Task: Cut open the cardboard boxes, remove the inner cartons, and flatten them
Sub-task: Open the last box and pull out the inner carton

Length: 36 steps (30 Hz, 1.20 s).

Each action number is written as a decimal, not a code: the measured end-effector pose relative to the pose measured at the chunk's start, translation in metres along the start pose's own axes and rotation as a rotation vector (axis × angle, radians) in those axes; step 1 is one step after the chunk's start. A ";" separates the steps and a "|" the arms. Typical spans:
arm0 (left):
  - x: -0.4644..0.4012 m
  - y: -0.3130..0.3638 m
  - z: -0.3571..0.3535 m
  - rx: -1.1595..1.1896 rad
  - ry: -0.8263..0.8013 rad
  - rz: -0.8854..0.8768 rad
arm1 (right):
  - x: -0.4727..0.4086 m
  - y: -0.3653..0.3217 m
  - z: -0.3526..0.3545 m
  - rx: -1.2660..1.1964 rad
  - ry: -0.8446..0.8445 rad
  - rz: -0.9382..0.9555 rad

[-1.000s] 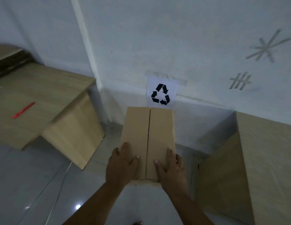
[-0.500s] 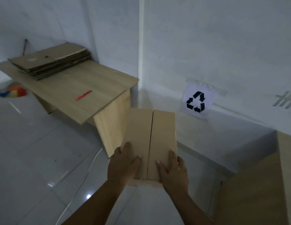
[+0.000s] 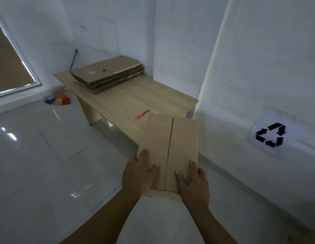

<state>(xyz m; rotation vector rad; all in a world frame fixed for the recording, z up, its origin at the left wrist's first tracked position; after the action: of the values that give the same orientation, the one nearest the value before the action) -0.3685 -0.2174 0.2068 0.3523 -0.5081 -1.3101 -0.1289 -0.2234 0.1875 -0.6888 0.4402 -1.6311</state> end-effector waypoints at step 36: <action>-0.430 -0.136 0.163 -0.005 -0.112 -0.126 | -0.322 -0.275 -0.133 -0.122 0.106 -0.047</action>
<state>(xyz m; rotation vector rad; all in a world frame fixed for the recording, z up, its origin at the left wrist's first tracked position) -0.6430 0.1753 0.2064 0.3122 -0.5845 -1.4587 -0.3994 0.1286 0.2016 -0.7097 0.6081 -1.7015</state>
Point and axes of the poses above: each hand's wrist, its own x-axis away from the middle knuckle, its own z-axis out of the back of the hand, y = z × x, the point moved 10 cm from there along -x, towards the middle knuckle, and after that the axes turned 11 degrees about -y, right-handed, at the moved point
